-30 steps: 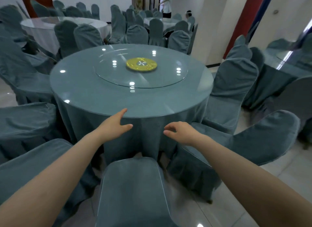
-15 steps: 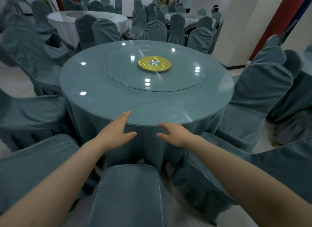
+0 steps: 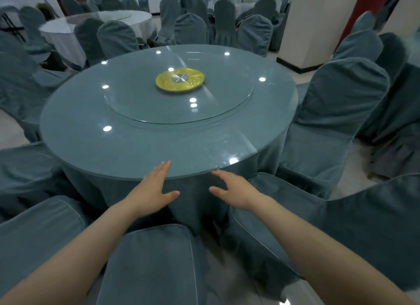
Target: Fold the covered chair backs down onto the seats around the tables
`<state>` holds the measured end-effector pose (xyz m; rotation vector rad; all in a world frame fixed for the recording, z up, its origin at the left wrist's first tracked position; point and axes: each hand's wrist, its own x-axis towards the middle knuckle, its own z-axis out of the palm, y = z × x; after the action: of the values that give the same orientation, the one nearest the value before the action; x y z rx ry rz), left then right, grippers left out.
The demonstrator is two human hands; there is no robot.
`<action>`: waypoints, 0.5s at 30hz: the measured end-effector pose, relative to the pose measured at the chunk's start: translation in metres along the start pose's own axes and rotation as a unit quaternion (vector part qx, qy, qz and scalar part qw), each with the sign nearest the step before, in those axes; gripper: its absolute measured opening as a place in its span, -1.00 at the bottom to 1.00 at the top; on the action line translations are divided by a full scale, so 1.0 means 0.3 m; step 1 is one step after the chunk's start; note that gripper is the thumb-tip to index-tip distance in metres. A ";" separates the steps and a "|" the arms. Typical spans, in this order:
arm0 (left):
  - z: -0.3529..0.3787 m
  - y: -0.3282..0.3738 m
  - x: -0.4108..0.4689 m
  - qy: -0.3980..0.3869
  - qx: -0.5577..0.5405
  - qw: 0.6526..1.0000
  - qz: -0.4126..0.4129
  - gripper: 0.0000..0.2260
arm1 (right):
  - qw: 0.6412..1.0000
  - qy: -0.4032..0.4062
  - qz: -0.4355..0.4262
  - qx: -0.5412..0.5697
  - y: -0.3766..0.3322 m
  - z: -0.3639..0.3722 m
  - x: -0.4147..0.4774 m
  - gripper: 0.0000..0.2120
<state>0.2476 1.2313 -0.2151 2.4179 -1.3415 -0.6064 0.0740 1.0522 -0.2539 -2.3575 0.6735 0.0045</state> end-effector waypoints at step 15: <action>0.237 0.280 0.193 -0.070 -0.017 0.996 0.045 -0.23 | 0.999 0.026 0.040 0.025 0.252 -0.127 -0.119 -0.43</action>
<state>0.1785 1.1342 -0.2502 2.3106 -1.4735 -0.7797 0.0011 0.9974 -0.2644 -2.2890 0.7839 -0.0387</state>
